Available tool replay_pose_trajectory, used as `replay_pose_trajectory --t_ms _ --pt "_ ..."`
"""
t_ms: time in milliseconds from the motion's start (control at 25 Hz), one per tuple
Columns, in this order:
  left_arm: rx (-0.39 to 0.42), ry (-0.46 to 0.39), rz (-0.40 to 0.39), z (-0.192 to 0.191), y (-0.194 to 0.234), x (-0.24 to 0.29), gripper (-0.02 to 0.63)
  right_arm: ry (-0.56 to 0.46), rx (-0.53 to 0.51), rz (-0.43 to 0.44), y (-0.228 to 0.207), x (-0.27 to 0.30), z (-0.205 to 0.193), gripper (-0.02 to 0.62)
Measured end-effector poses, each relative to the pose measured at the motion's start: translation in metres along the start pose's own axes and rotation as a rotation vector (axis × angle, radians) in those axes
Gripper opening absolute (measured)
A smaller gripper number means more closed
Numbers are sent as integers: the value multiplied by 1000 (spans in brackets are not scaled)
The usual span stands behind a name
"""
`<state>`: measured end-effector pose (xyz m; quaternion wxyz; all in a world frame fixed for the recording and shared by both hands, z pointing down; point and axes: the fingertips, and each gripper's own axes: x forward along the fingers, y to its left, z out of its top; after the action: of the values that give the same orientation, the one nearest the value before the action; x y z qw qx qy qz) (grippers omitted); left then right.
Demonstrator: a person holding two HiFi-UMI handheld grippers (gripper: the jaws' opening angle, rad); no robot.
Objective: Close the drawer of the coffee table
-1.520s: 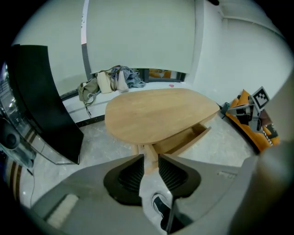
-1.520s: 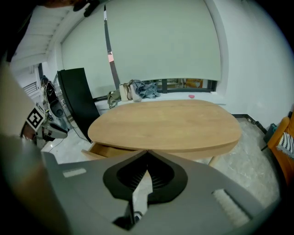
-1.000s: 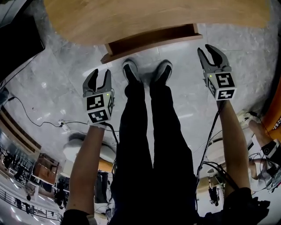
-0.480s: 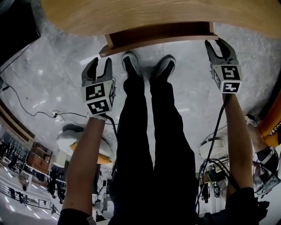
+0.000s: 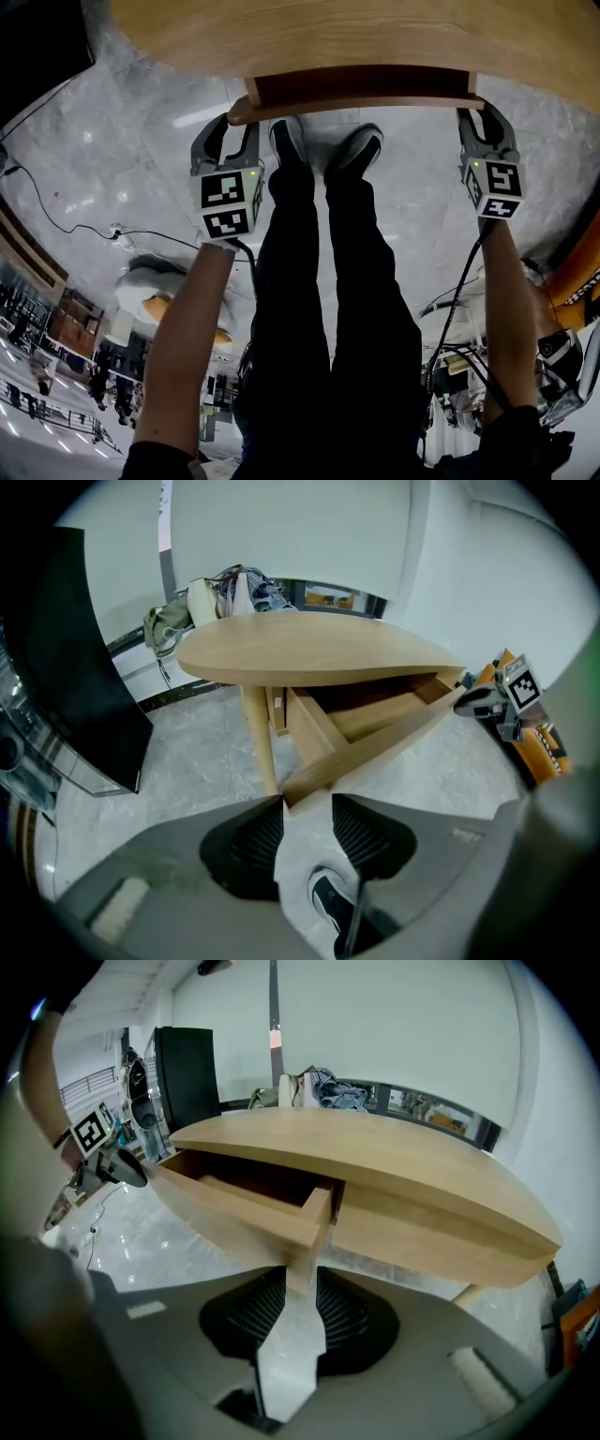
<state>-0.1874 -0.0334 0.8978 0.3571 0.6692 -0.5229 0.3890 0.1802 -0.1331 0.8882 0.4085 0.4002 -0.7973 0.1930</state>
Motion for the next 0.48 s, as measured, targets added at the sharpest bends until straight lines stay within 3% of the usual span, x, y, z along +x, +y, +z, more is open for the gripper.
replay_pose_trajectory --t_ms 160,480 --pt "-30 1 -15 3 3 0 160 -12 16 -5 2 -1 6 95" --pt "-119 12 -10 18 5 1 158 -26 150 -11 -5 3 14 92"
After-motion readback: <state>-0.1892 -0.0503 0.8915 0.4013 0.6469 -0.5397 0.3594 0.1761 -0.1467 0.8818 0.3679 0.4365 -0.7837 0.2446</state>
